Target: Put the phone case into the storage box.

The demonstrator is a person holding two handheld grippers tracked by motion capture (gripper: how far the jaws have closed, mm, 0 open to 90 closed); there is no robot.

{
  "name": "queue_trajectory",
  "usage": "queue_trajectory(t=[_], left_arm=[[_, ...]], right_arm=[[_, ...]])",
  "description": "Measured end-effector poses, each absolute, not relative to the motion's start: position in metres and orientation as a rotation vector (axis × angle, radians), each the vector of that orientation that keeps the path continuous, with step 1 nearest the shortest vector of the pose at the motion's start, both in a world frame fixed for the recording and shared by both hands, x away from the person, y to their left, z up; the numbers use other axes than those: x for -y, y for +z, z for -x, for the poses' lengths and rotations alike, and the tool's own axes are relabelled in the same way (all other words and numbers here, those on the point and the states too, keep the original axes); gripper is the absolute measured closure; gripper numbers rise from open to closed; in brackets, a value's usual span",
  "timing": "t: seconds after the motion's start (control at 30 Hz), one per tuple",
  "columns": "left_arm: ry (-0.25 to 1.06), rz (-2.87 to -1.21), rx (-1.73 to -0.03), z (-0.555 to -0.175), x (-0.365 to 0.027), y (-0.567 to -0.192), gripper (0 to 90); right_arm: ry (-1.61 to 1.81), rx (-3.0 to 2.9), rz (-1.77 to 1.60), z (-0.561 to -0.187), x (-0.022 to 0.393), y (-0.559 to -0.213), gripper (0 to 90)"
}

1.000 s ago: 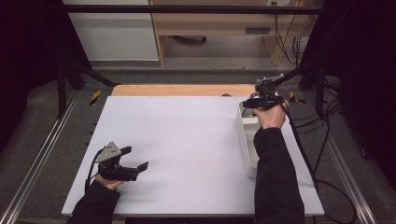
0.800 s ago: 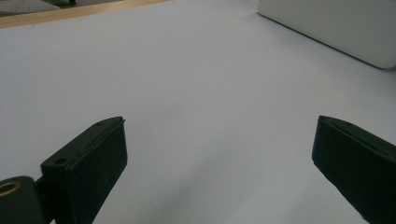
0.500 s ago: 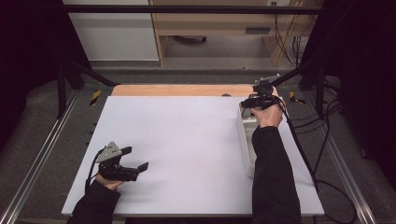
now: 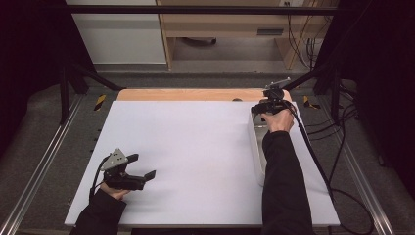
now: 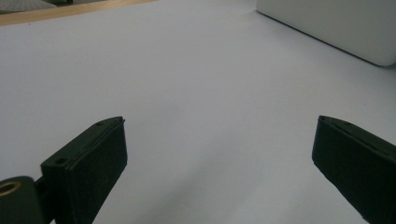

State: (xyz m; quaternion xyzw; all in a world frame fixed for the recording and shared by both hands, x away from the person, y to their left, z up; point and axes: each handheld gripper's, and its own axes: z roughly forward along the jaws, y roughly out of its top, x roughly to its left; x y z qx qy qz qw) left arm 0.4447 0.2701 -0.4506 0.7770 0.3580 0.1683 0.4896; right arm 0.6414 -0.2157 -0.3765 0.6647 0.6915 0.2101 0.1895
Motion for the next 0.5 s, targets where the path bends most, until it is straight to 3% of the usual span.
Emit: queue_trajectory(t=[0.5], left_arm=[[0.405, -1.894, -0.867, -0.4449, -0.2699, -0.451, 2.6]], right_arm=[[0.566, -1.963, -1.891, -0.6506, 0.2162, -0.3746, 11.5]])
